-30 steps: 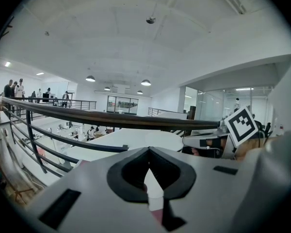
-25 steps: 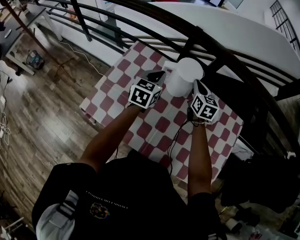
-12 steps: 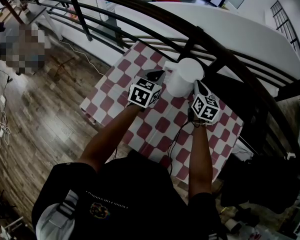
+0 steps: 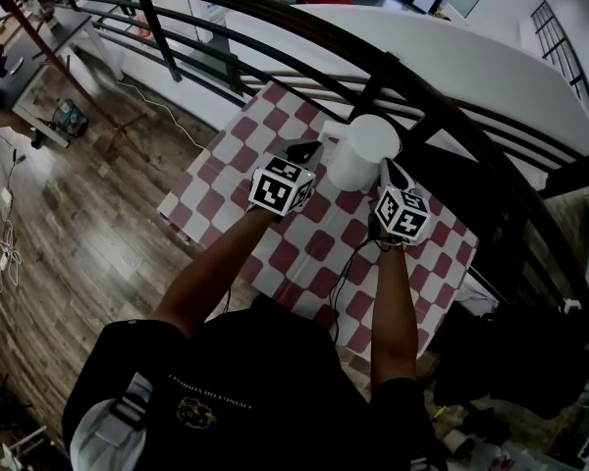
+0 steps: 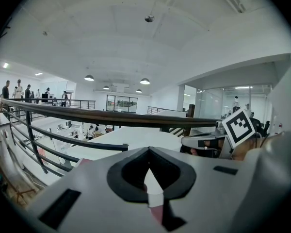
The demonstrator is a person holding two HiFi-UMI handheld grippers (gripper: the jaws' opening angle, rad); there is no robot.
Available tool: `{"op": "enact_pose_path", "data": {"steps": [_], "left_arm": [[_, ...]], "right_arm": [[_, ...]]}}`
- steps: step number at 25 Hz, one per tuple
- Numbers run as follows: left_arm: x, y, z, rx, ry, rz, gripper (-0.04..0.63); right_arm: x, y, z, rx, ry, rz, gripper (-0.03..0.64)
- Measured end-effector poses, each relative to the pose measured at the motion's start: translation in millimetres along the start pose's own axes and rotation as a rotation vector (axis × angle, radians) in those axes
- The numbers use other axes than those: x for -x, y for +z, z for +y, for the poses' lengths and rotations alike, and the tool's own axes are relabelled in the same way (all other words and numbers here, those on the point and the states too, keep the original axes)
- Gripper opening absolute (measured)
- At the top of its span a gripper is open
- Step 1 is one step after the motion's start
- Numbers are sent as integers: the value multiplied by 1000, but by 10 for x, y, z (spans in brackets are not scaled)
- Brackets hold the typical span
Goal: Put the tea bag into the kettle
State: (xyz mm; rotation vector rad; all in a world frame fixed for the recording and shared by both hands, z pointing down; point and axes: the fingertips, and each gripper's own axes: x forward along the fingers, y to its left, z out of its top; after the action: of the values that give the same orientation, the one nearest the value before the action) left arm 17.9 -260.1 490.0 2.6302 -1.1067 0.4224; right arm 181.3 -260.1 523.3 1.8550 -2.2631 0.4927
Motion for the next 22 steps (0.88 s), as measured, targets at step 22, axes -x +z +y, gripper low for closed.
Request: {"op": "enact_pose_path", "data": {"steps": [22], "left_arm": [[1088, -595, -388, 45, -58, 26, 5]], "right_arm": [[1452, -326, 635, 5, 50, 7, 12]]}}
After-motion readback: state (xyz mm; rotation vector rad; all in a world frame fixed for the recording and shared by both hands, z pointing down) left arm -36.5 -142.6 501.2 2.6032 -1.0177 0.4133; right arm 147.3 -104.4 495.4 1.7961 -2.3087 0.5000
